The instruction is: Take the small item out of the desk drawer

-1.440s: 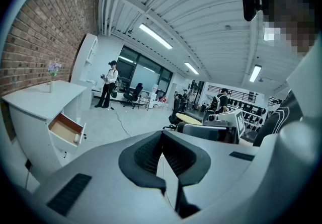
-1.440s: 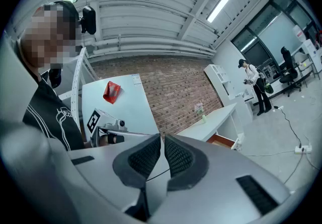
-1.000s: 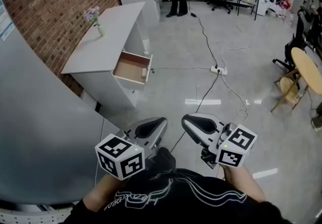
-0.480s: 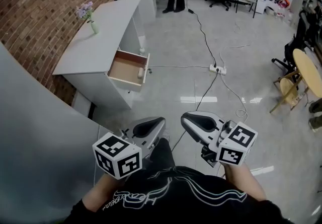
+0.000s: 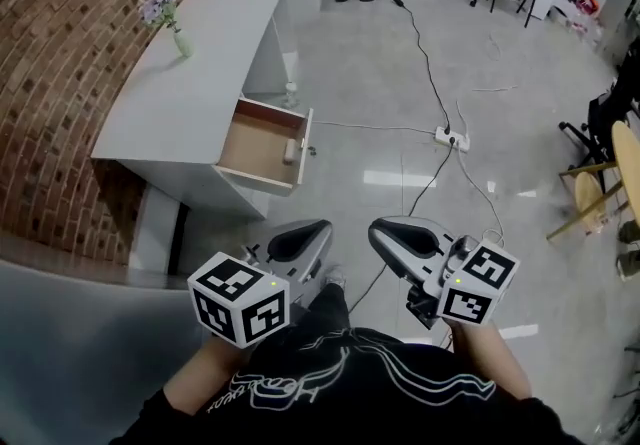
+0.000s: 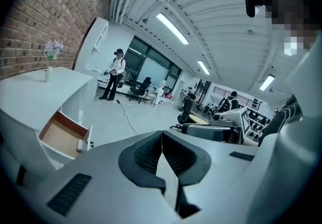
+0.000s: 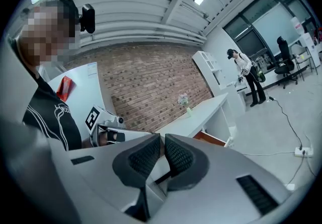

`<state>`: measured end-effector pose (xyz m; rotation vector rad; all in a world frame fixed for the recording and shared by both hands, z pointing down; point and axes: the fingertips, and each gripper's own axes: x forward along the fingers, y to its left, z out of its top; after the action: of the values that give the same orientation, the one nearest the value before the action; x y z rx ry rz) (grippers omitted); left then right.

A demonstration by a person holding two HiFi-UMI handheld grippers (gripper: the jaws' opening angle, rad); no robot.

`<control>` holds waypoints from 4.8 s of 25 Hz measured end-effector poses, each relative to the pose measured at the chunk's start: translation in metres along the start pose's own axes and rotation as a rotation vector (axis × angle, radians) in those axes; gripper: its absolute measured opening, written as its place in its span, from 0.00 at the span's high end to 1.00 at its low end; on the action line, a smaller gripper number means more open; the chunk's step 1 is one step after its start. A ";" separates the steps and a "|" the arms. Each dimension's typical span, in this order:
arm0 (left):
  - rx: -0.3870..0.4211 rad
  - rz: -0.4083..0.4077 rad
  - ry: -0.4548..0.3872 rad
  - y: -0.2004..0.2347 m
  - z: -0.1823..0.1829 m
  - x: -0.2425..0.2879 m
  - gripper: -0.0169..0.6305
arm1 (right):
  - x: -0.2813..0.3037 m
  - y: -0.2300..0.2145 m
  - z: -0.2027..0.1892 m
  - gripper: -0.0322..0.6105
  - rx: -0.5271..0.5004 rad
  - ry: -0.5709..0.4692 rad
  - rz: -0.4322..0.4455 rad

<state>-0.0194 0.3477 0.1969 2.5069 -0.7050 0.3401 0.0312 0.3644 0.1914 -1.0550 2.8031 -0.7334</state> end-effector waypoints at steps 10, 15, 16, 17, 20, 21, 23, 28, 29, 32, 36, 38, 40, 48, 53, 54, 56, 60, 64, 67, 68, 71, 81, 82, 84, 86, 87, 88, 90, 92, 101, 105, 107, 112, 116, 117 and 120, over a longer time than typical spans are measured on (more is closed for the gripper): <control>-0.083 0.053 0.003 0.169 0.096 0.091 0.94 | 0.130 -0.138 0.067 0.86 0.044 0.048 -0.023; -0.075 0.073 0.003 0.216 0.115 0.117 0.94 | 0.161 -0.175 0.083 0.86 0.048 0.065 -0.032; -0.070 0.073 -0.002 0.224 0.119 0.122 0.94 | 0.166 -0.182 0.084 0.86 0.049 0.068 -0.035; -0.066 0.074 -0.006 0.230 0.121 0.126 0.94 | 0.171 -0.187 0.084 0.86 0.050 0.072 -0.037; -0.058 0.082 -0.006 0.248 0.121 0.137 0.94 | 0.182 -0.200 0.082 0.86 0.053 0.085 -0.045; -0.057 0.088 -0.005 0.254 0.120 0.140 0.94 | 0.184 -0.204 0.081 0.86 0.056 0.087 -0.046; -0.057 0.105 -0.004 0.266 0.117 0.147 0.94 | 0.187 -0.210 0.078 0.86 0.068 0.093 -0.044; -0.073 0.150 0.005 0.302 0.107 0.162 0.94 | 0.203 -0.234 0.065 0.86 0.092 0.126 -0.038; -0.080 0.157 0.008 0.308 0.106 0.165 0.93 | 0.208 -0.239 0.065 0.86 0.103 0.129 -0.035; -0.094 0.178 0.026 0.328 0.103 0.174 0.92 | 0.225 -0.254 0.063 0.86 0.123 0.140 -0.017; -0.114 0.217 0.061 0.359 0.094 0.192 0.87 | 0.248 -0.281 0.060 0.86 0.148 0.176 0.000; -0.119 0.239 0.089 0.376 0.087 0.203 0.83 | 0.257 -0.299 0.056 0.86 0.177 0.198 -0.001; -0.119 0.259 0.117 0.395 0.080 0.216 0.82 | 0.267 -0.319 0.055 0.86 0.179 0.194 0.012; -0.158 0.301 0.246 0.468 0.039 0.263 0.73 | 0.302 -0.378 0.051 0.86 0.277 0.252 0.027; -0.208 0.334 0.325 0.514 -0.002 0.286 0.69 | 0.328 -0.408 0.051 0.86 0.284 0.233 0.065; -0.212 0.340 0.339 0.523 -0.010 0.290 0.69 | 0.332 -0.414 0.048 0.86 0.292 0.240 0.067; -0.214 0.354 0.370 0.540 -0.026 0.296 0.69 | 0.340 -0.424 0.039 0.86 0.309 0.258 0.073; -0.232 0.385 0.435 0.571 -0.058 0.306 0.69 | 0.353 -0.439 0.023 0.86 0.333 0.281 0.089; -0.288 0.401 0.476 0.597 -0.091 0.320 0.68 | 0.360 -0.454 0.002 0.86 0.355 0.300 0.087; -0.302 0.406 0.515 0.609 -0.113 0.327 0.68 | 0.362 -0.468 -0.014 0.86 0.369 0.323 0.079; -0.306 0.408 0.527 0.612 -0.119 0.329 0.68 | 0.364 -0.472 -0.018 0.86 0.376 0.326 0.076; -0.316 0.413 0.561 0.624 -0.136 0.336 0.67 | 0.369 -0.483 -0.025 0.86 0.390 0.326 0.074; -0.318 0.423 0.680 0.653 -0.191 0.349 0.66 | 0.376 -0.511 -0.056 0.86 0.460 0.335 0.039; -0.315 0.420 0.689 0.655 -0.195 0.349 0.66 | 0.376 -0.515 -0.058 0.86 0.464 0.333 0.033; -0.319 0.416 0.707 0.657 -0.202 0.349 0.66 | 0.377 -0.523 -0.061 0.86 0.478 0.328 0.017; -0.321 0.407 0.721 0.660 -0.209 0.349 0.65 | 0.378 -0.530 -0.066 0.86 0.487 0.330 0.006; -0.317 0.398 0.727 0.661 -0.212 0.350 0.65 | 0.378 -0.533 -0.069 0.86 0.487 0.334 0.002; -0.312 0.389 0.732 0.661 -0.215 0.352 0.65 | 0.378 -0.536 -0.071 0.86 0.485 0.338 0.000; -0.308 0.378 0.736 0.661 -0.219 0.354 0.66 | 0.378 -0.540 -0.075 0.86 0.481 0.341 0.000; -0.313 0.379 0.732 0.662 -0.222 0.355 0.67 | 0.378 -0.544 -0.079 0.86 0.479 0.343 -0.004; -0.345 0.360 0.718 0.665 -0.224 0.361 0.74 | 0.371 -0.553 -0.097 0.86 0.503 0.370 -0.037; -0.363 0.377 0.718 0.667 -0.224 0.360 0.75 | 0.371 -0.550 -0.101 0.86 0.520 0.374 -0.035; -0.370 0.388 0.719 0.667 -0.224 0.360 0.76 | 0.368 -0.548 -0.102 0.86 0.524 0.379 -0.039; -0.377 0.420 0.720 0.666 -0.224 0.358 0.76 | 0.361 -0.538 -0.111 0.86 0.513 0.415 -0.036; -0.397 0.446 0.699 0.667 -0.220 0.354 0.76 | 0.355 -0.536 -0.120 0.86 0.546 0.419 -0.048; -0.404 0.452 0.688 0.667 -0.217 0.353 0.76 | 0.354 -0.535 -0.121 0.86 0.557 0.416 -0.047; -0.414 0.463 0.654 0.665 -0.203 0.347 0.76 | 0.352 -0.525 -0.121 0.86 0.550 0.423 -0.036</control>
<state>-0.1112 -0.1763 0.7632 1.6731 -0.9438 1.0040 0.0553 -0.1525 0.5745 -0.9253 2.6055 -1.7794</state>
